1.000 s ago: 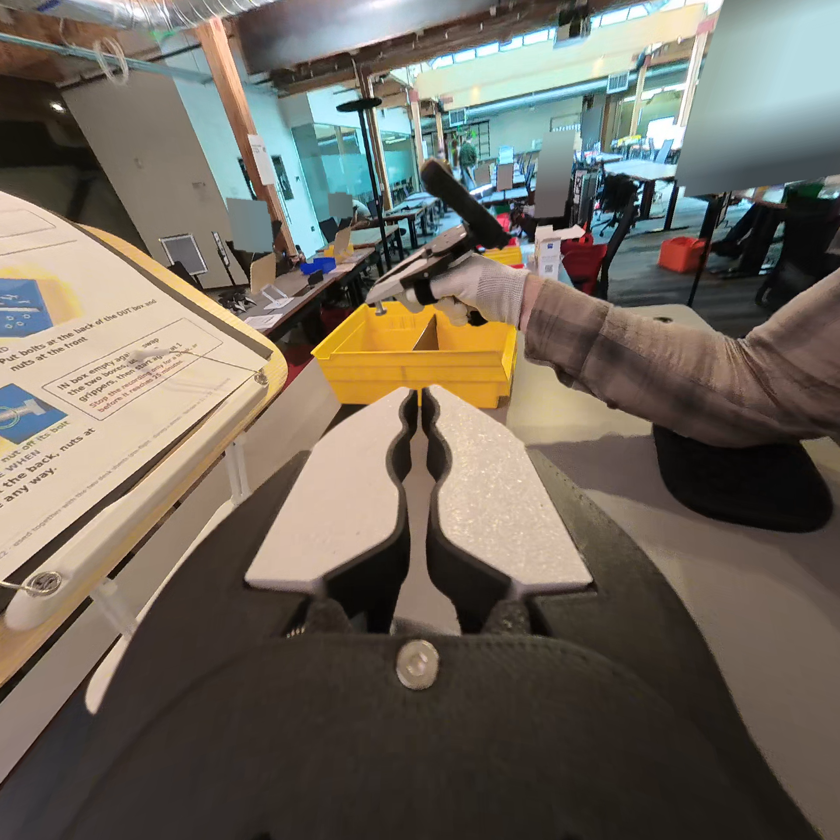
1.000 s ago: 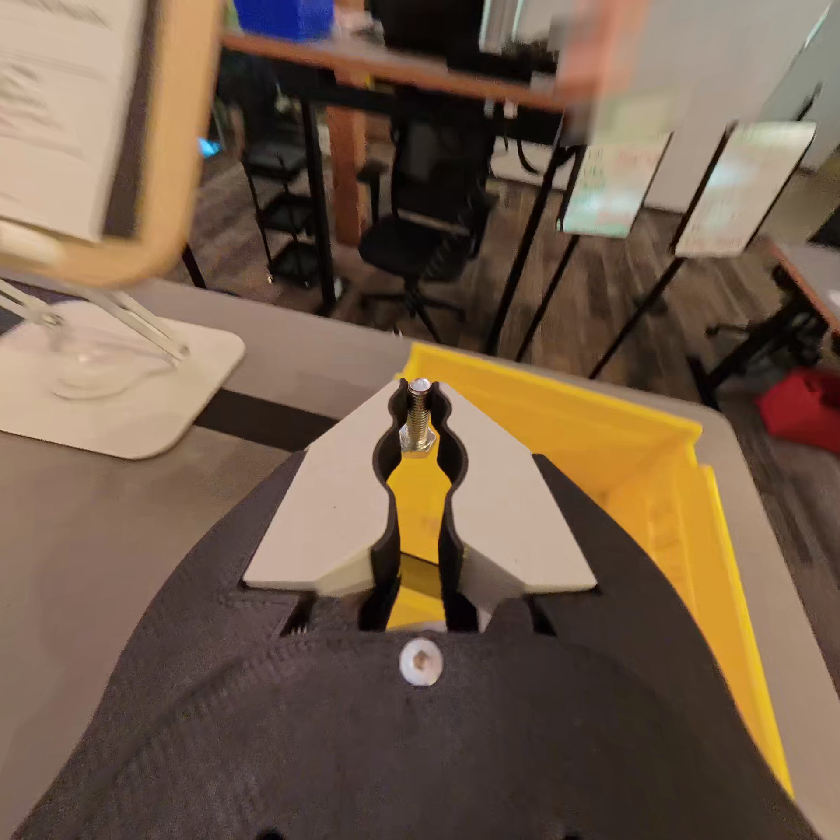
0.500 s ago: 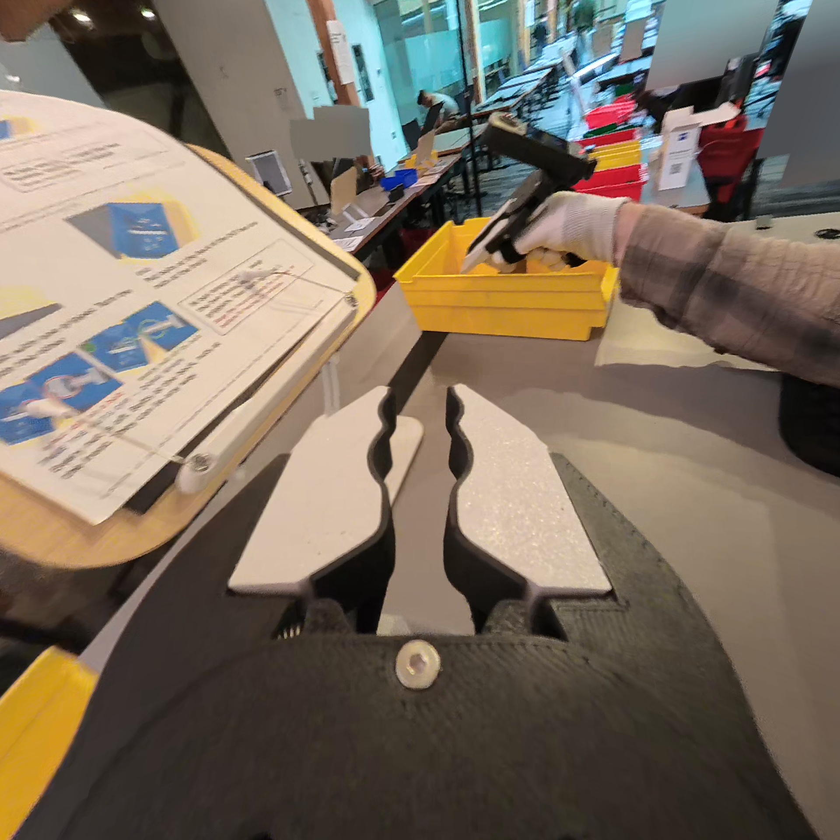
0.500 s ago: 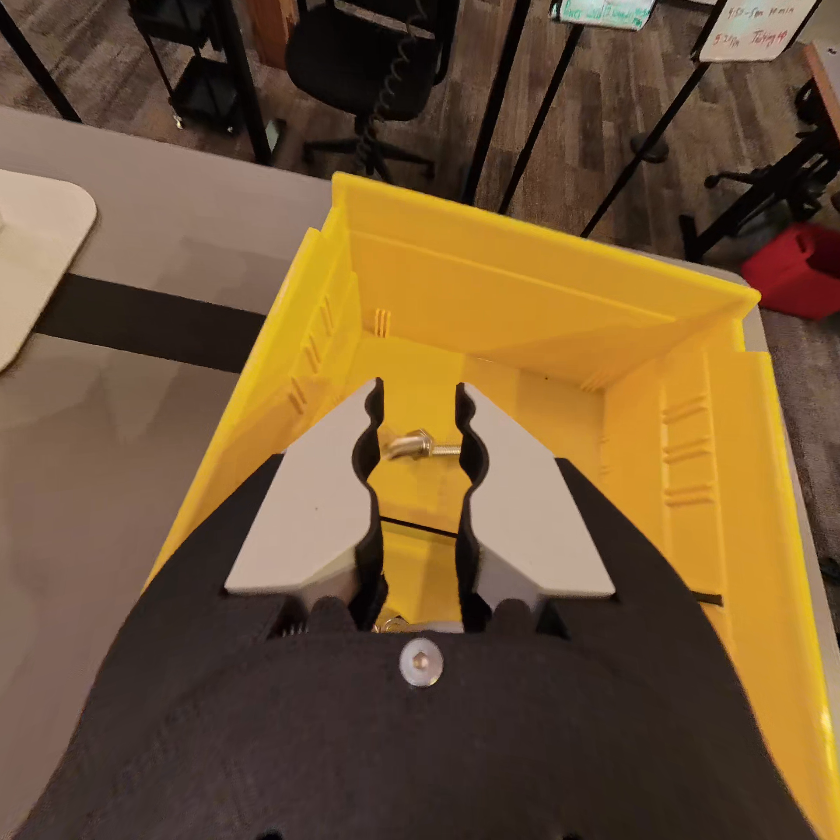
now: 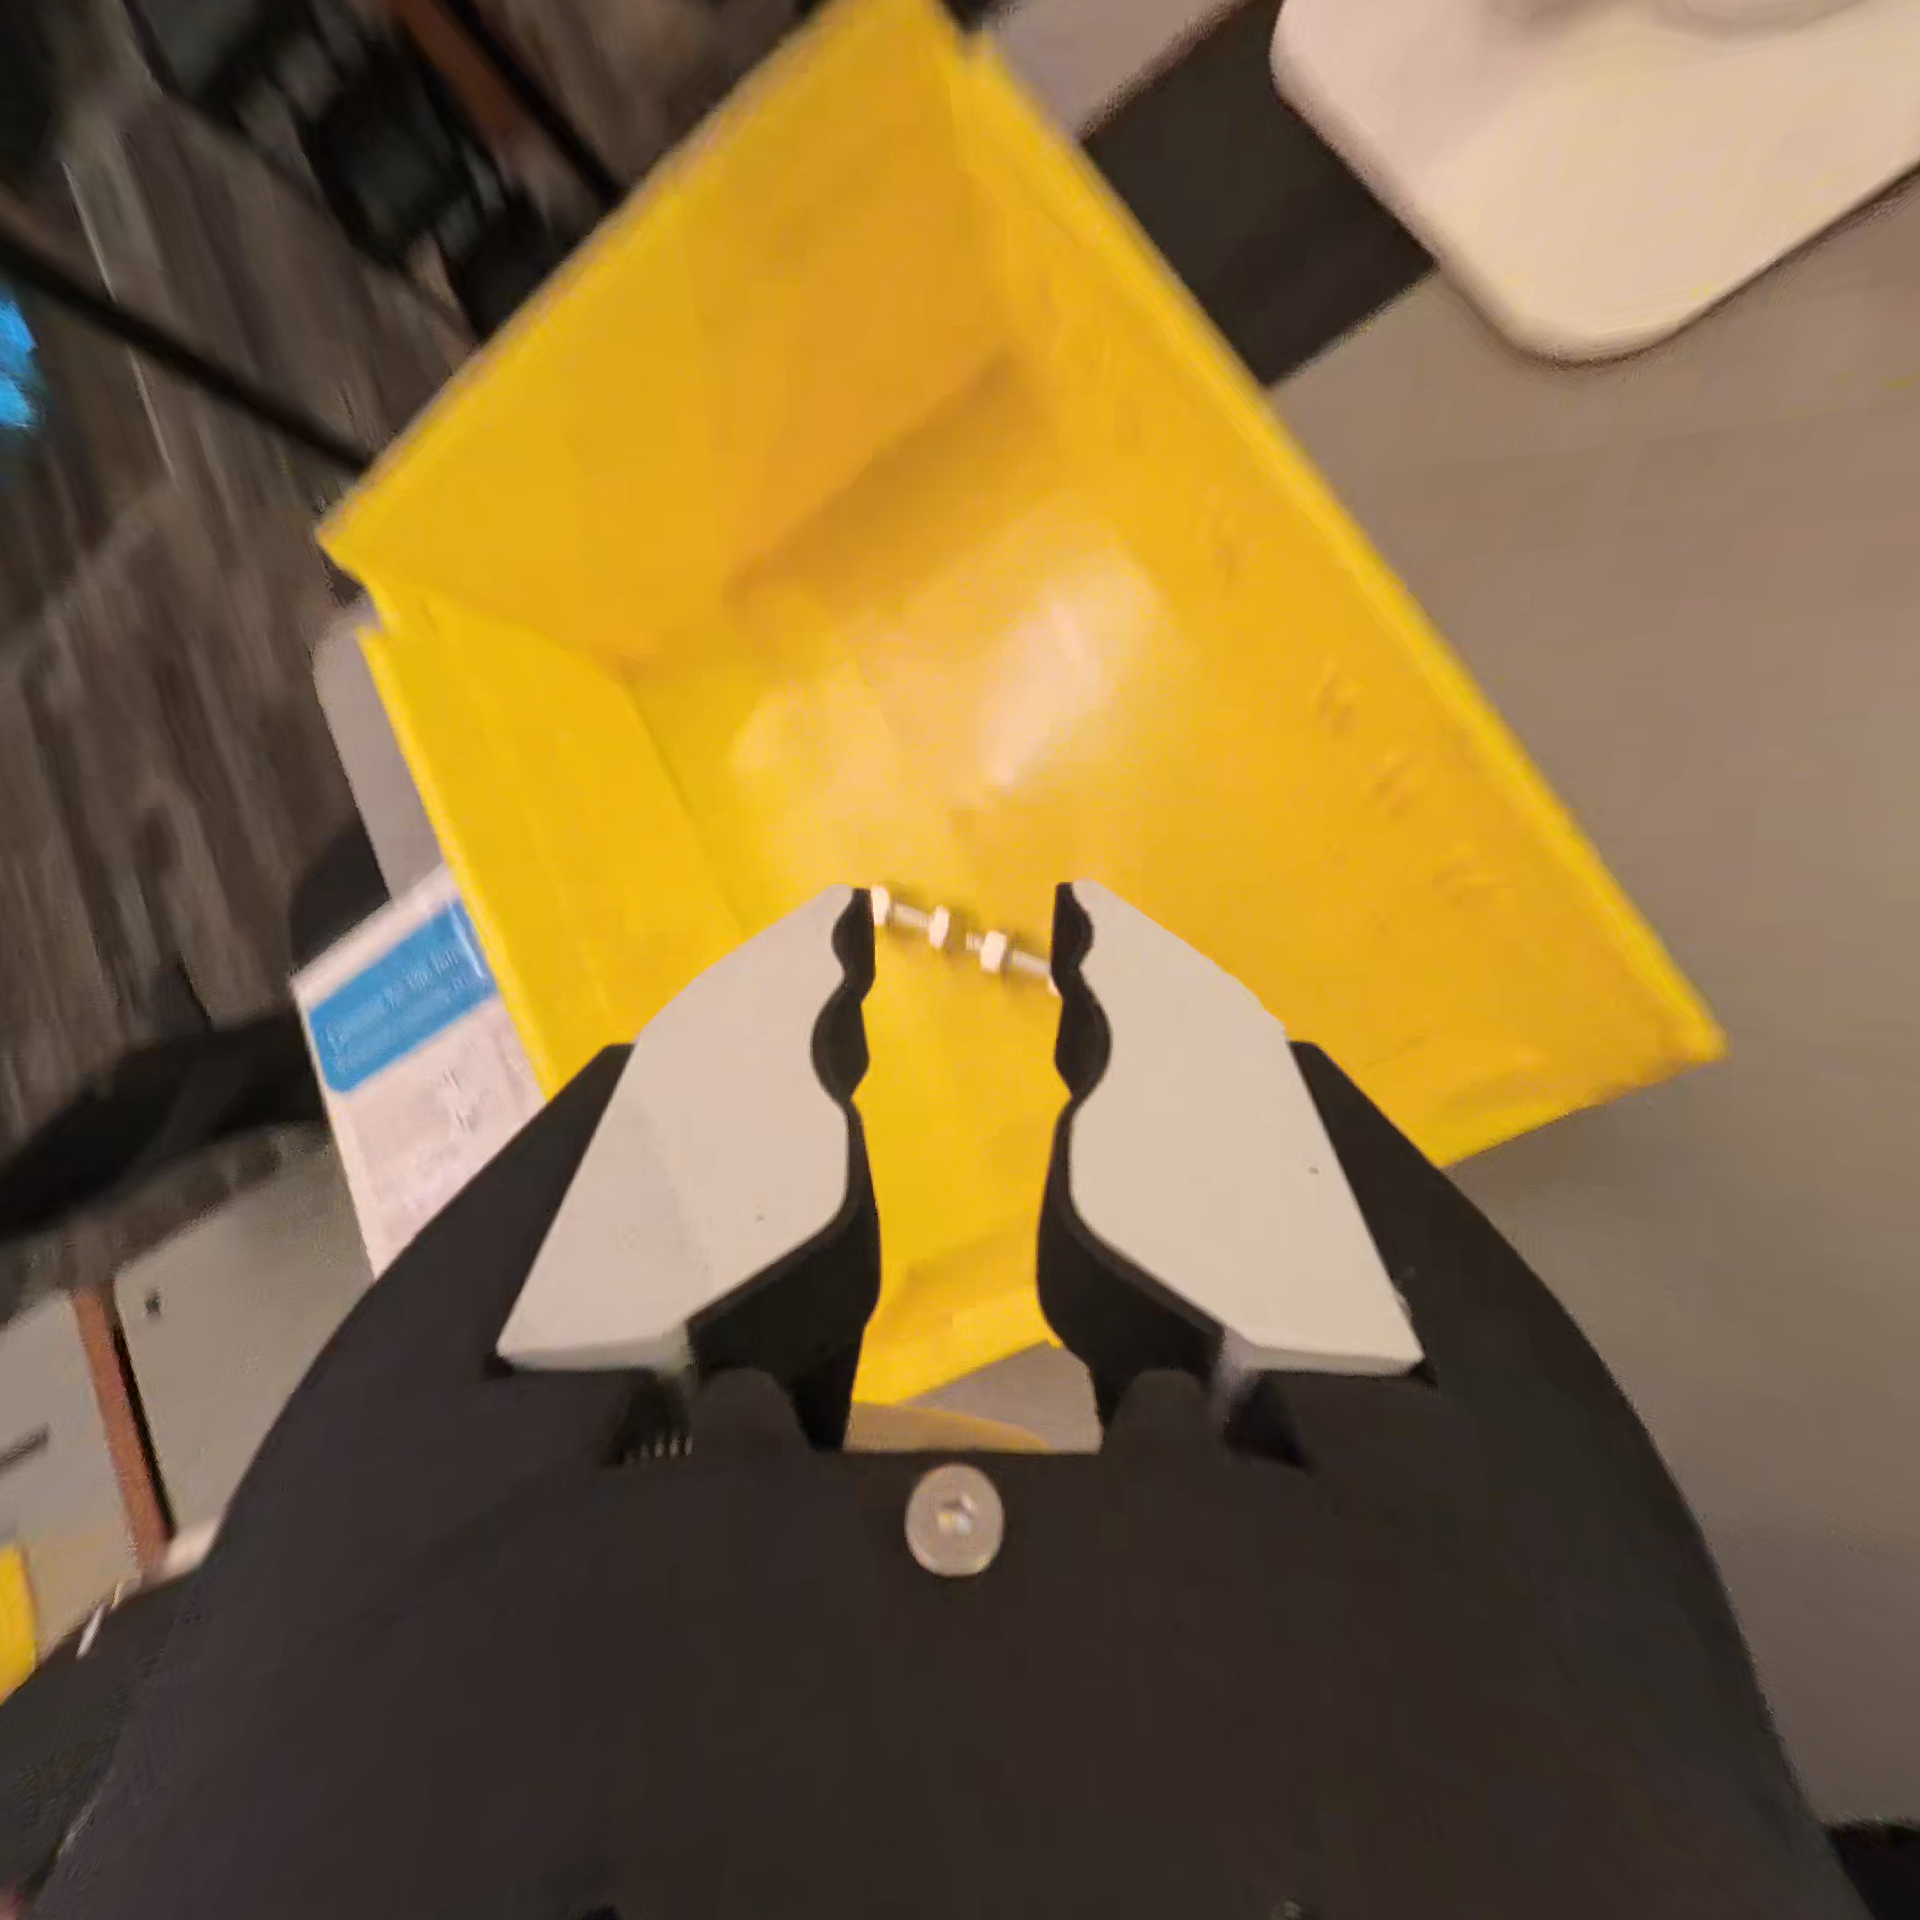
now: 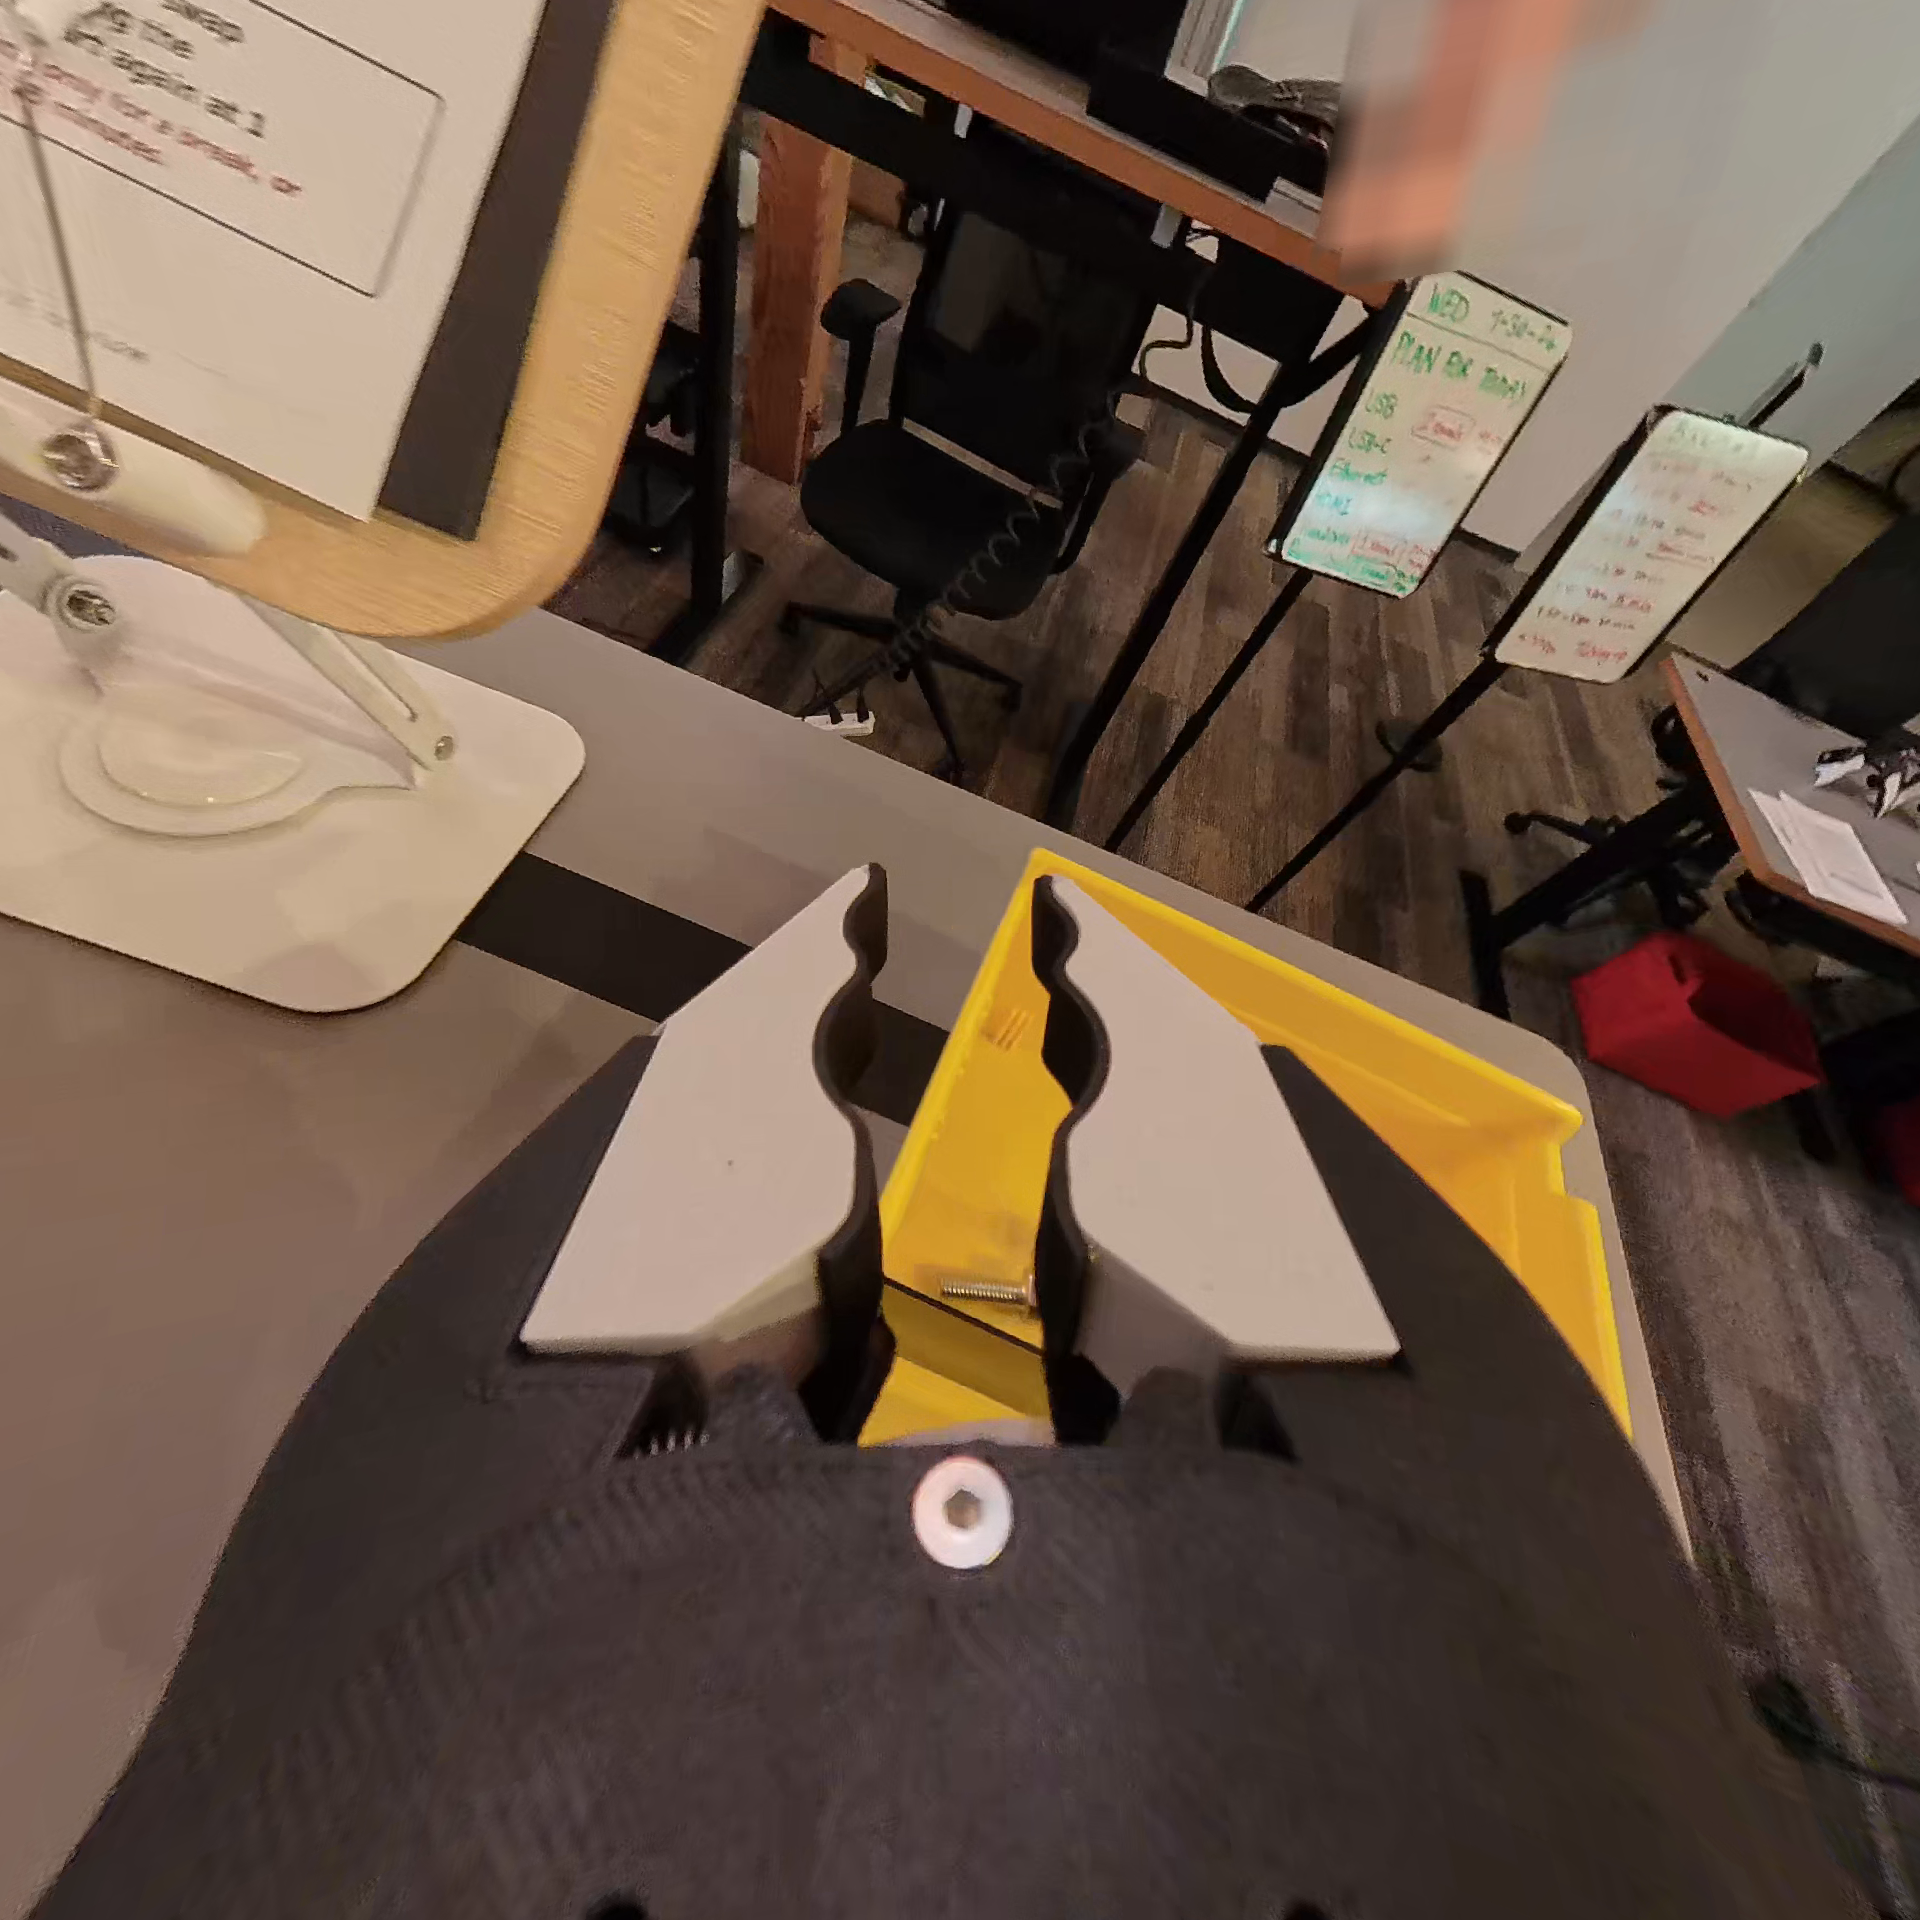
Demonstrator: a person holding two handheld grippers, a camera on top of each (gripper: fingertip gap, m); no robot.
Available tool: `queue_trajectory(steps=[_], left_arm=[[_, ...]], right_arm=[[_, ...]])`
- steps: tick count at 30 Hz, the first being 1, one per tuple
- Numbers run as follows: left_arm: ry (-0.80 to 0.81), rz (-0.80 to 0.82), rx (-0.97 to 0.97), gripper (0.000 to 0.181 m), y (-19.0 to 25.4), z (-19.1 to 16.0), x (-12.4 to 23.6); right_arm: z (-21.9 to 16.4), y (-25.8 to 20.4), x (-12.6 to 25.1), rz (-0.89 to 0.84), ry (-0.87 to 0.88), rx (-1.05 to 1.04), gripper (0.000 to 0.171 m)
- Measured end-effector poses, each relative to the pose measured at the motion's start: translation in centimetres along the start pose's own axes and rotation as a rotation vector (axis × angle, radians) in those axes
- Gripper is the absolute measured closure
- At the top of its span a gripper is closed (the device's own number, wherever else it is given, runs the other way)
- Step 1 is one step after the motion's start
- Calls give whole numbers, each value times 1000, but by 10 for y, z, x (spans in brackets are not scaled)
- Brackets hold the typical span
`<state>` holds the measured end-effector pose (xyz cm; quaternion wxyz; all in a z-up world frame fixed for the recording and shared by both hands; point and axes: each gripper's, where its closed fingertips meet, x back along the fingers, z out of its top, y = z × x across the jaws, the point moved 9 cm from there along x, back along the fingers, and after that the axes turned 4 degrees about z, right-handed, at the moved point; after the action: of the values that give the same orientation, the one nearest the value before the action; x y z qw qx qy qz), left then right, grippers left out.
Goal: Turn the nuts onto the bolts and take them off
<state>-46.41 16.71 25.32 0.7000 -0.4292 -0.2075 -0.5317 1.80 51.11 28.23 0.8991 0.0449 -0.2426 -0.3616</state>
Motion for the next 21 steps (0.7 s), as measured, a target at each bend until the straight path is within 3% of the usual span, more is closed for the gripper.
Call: queue_trajectory(steps=[1, 5, 15, 21], left_arm=[[-82, -15, -1, 147, 2, -7, -11], [-319, -79, 24, 140, 12, -26, -48], [-430, -77, 83, 148, 15, -35, -94], [-413, -100, 51, 147, 14, -38, -98]], right_arm=[[3, -4, -1, 8, 3, 11, 145], [8, -16, -5, 40, 3, 38, 145], [6, -12, -3, 53, 15, 5, 146], [7, -16, -4, 63, 13, 13, 147]])
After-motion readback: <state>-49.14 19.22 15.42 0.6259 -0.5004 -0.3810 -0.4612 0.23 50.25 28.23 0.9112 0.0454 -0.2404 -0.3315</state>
